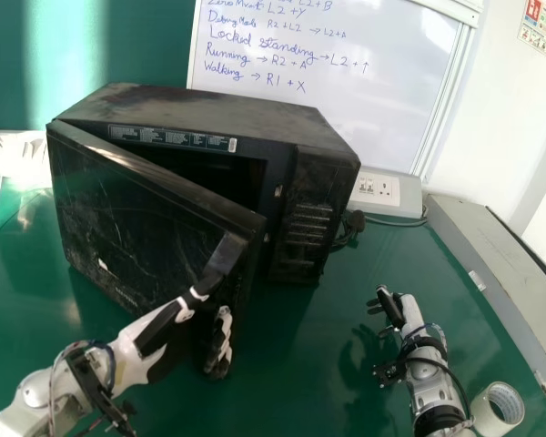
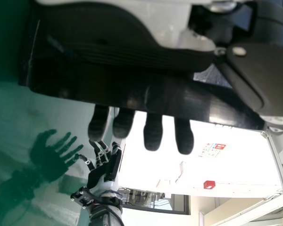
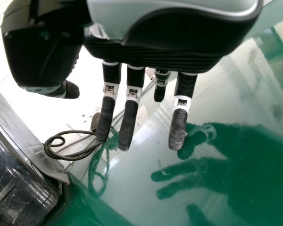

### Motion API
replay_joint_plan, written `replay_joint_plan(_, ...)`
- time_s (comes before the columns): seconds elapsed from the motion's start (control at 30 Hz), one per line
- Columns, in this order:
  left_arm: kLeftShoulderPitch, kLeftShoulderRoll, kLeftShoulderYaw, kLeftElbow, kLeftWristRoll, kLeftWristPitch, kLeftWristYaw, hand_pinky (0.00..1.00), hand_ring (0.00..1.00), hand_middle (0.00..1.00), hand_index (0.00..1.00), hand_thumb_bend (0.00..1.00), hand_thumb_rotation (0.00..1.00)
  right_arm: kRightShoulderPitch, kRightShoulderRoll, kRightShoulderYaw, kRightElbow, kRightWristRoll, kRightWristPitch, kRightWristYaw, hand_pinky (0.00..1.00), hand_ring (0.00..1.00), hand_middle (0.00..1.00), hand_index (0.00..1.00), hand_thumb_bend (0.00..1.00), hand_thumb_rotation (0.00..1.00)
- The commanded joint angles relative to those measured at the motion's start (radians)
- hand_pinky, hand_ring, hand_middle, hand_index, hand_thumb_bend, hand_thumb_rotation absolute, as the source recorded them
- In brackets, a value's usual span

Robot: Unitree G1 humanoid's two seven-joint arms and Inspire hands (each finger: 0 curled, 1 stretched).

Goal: Open the door of oven

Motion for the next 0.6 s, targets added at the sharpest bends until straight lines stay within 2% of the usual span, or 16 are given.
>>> replay_joint_plan(0.0,0.025,-0.021,0.029,-0.043,-0.093,0.014,0.020,0.00,0.02,0.06,0.07,0.68,0.82,-0.010,-0.004,-0.008,0.005,0.008,0.013,0.001,0.32,0.38,0.50,0.49,0.51,0.15)
replay_joint_plan(0.1,0.039,-0.009,0.047,-0.072,-0.115,0.029,0.021,0.00,0.02,0.06,0.08,0.67,0.79,-0.009,-0.005,-0.006,0.004,0.005,0.009,0.002,0.32,0.38,0.50,0.49,0.51,0.15)
replay_joint_plan(0.23,0.051,0.037,0.073,-0.110,-0.134,0.055,0.014,0.00,0.01,0.06,0.07,0.70,0.78,-0.009,-0.005,-0.005,0.004,0.002,0.007,0.000,0.32,0.39,0.50,0.49,0.51,0.15)
replay_joint_plan(0.33,0.061,0.069,0.081,-0.119,-0.131,0.033,0.003,0.00,0.01,0.06,0.07,0.72,0.80,-0.011,-0.005,-0.011,0.004,0.009,0.011,0.004,0.32,0.38,0.49,0.49,0.51,0.15)
replay_joint_plan(0.47,0.064,0.092,0.091,-0.104,-0.143,0.002,-0.020,0.00,0.01,0.06,0.07,0.69,0.82,-0.012,-0.005,-0.009,0.004,0.005,0.017,0.001,0.33,0.39,0.51,0.49,0.51,0.15)
replay_joint_plan(0.57,0.067,0.106,0.102,-0.096,-0.156,0.005,-0.033,0.00,0.01,0.06,0.06,0.69,0.82,-0.009,-0.004,-0.009,0.003,0.004,0.013,-0.001,0.33,0.40,0.51,0.49,0.51,0.15)
